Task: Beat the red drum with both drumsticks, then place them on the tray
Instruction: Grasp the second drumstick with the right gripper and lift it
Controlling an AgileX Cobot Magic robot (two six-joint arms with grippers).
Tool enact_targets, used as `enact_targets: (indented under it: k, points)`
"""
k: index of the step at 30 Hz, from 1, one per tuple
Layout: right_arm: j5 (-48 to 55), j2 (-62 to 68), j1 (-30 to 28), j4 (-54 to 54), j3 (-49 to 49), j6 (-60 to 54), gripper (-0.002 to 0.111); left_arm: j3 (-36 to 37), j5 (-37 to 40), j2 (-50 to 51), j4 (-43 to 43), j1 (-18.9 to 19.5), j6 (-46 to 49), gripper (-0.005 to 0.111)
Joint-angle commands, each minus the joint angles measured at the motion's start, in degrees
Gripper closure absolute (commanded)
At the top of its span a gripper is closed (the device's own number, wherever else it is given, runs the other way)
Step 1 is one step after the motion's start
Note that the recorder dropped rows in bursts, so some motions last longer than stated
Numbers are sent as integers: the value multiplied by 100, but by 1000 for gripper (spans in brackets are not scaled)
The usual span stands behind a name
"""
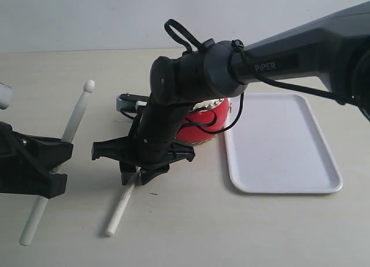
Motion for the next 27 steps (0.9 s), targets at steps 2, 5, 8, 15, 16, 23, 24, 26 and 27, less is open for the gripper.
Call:
enact_targets:
  k: [2,5,8,15,16,23,24,26,27]
  points:
    - [-21,121,1,-347,27,143,71,25,-33,-45,-8,-19,21,107]
    - [134,132,1,-841,27,551,74,25,-33,-45,-8,-19,21,107]
    - [312,183,1,-1248,27,865,76,25,-33,-45,-8,-19,21,107]
    - [538,324,1,-1546,27,911,76,25,-21,-45,-8,-19,21,107]
    - [646,324,1,-1631,27,943,76,25,-21,-45,-8,-19,21,107]
    - [1712,324,1,-2433,27,1063,76,25,-21,-45,-8,-19,21,107]
    - [1788,324,1,-2528,27,1063,76,25,-21,-45,-8,-19,21,107]
    - [1911,324,1,-2611,27,1046,79,25,-21,-45,-8,-19,21,107]
    - [1995,324,1,-2686,27,1036,83,25,-21,-45,-8,-19,21,107]
